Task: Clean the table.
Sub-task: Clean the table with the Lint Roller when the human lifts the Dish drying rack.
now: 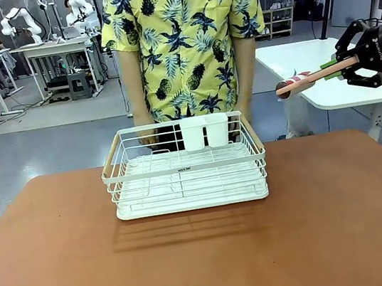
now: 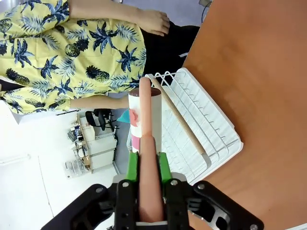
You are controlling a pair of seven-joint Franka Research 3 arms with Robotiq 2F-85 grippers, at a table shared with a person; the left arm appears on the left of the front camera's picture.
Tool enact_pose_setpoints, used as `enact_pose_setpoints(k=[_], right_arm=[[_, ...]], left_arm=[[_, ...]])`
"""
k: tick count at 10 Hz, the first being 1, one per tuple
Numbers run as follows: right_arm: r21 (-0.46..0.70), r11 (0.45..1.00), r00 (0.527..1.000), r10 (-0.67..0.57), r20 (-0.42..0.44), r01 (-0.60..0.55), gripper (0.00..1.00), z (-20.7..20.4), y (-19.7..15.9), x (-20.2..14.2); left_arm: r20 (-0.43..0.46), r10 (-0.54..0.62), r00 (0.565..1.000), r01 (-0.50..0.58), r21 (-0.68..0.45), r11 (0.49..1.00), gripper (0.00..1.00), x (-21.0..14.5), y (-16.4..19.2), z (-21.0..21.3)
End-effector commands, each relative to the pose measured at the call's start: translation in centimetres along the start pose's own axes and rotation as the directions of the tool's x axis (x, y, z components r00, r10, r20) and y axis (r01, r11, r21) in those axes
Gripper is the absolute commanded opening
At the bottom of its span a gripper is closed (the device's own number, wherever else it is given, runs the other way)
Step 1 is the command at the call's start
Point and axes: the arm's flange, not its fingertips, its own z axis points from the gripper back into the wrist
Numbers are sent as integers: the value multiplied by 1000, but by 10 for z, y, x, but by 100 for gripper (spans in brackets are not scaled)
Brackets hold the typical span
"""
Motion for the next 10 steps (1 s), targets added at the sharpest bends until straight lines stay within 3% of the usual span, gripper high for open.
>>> enact_pose_setpoints(k=[1,10], right_arm=[[4,1000,1000,3,0,-3,3,0,2,-1],[4,1000,1000,3,0,-3,3,0,2,-1]], left_arm=[[6,1,1000,-1,-3,1000,100,1,0,1],[6,1,1000,-1,-3,1000,100,1,0,1]])
